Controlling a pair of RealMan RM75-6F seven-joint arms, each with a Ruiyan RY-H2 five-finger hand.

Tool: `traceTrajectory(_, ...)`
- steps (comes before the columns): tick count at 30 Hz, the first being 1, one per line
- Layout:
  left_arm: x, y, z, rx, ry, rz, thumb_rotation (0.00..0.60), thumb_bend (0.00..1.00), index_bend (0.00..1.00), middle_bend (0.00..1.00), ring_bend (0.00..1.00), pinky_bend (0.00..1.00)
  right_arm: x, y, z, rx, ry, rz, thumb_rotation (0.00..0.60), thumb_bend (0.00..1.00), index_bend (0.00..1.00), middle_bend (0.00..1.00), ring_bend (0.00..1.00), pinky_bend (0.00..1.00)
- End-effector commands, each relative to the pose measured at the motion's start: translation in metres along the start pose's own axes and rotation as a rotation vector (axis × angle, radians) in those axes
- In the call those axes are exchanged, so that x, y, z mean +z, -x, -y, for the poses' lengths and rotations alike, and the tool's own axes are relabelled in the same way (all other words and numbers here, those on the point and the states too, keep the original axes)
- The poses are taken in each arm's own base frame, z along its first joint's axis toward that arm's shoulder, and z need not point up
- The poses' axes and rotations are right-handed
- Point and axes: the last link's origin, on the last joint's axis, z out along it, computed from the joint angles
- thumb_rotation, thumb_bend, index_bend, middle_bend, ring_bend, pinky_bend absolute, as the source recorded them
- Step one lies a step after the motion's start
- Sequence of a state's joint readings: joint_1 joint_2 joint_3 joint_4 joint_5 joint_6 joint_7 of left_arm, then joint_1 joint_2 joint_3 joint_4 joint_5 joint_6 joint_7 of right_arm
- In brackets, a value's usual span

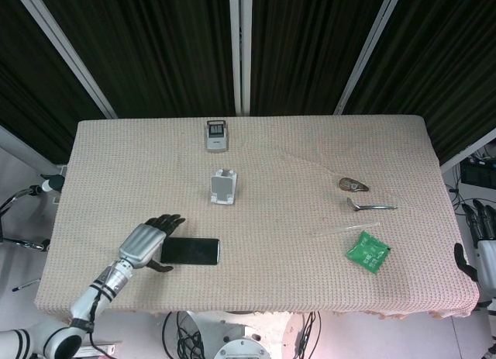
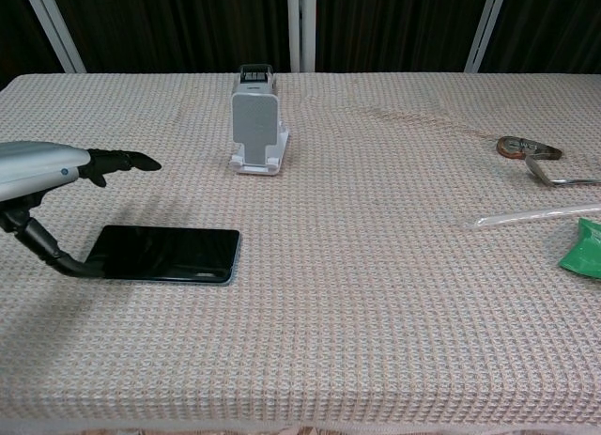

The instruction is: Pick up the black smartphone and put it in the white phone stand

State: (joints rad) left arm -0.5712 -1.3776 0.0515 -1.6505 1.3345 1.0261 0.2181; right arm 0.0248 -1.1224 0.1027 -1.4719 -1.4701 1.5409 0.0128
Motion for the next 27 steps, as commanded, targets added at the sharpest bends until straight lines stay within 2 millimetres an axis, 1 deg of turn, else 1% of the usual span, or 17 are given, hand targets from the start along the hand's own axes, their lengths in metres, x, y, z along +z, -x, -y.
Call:
traceTrajectory(1,0.0,0.018,-0.005,-0.04,-0.012,-0.043,0.43,0.01,0.1,0.04,0.06,0.19,0.001,-0.001,0.001,-0.001,-0.007,-0.008,0.6,0.42,0.0,0.0,0.0,0.0)
traceTrajectory(4,0.006,0.023,-0.01,-0.072,-0.024,-0.041,0.429,0.01,0.1,0.04,0.06,0.19,0.0,-0.002,0.002,0.0,-0.014,-0.021,0.6,0.42,0.0,0.0,0.0,0.0)
traceTrajectory(7,0.013,0.023,-0.014,-0.097,-0.038,-0.037,0.428,0.01,0.11,0.04,0.06,0.19,0.0,-0.003,0.0,-0.002,-0.01,-0.021,0.6,0.42,0.0,0.0,0.0,0.0)
traceTrajectory(10,0.019,0.025,-0.016,-0.084,-0.06,-0.014,0.438,0.01,0.13,0.04,0.06,0.19,-0.001,-0.004,-0.001,0.001,-0.004,-0.024,0.6,0.42,0.0,0.0,0.0,0.0)
traceTrajectory(13,0.024,0.026,-0.018,-0.081,-0.072,0.004,0.436,0.02,0.14,0.04,0.06,0.19,-0.001,-0.005,-0.003,0.0,-0.001,-0.024,0.6,0.42,0.0,0.0,0.0,0.0)
traceTrajectory(18,0.026,0.028,-0.02,-0.055,-0.076,0.003,0.438,0.05,0.18,0.04,0.06,0.19,-0.001,-0.006,-0.006,-0.002,0.005,-0.023,0.6,0.42,0.0,0.0,0.0,0.0)
traceTrajectory(23,0.026,0.027,-0.018,-0.016,-0.088,-0.013,0.46,0.07,0.22,0.04,0.06,0.19,-0.001,-0.005,-0.005,-0.001,-0.001,-0.019,0.6,0.42,0.0,0.0,0.0,0.0)
traceTrajectory(27,0.025,0.027,-0.017,0.015,-0.1,-0.009,0.466,0.08,0.24,0.04,0.06,0.19,0.0,-0.005,-0.004,0.0,-0.004,-0.018,0.6,0.42,0.0,0.0,0.0,0.0)
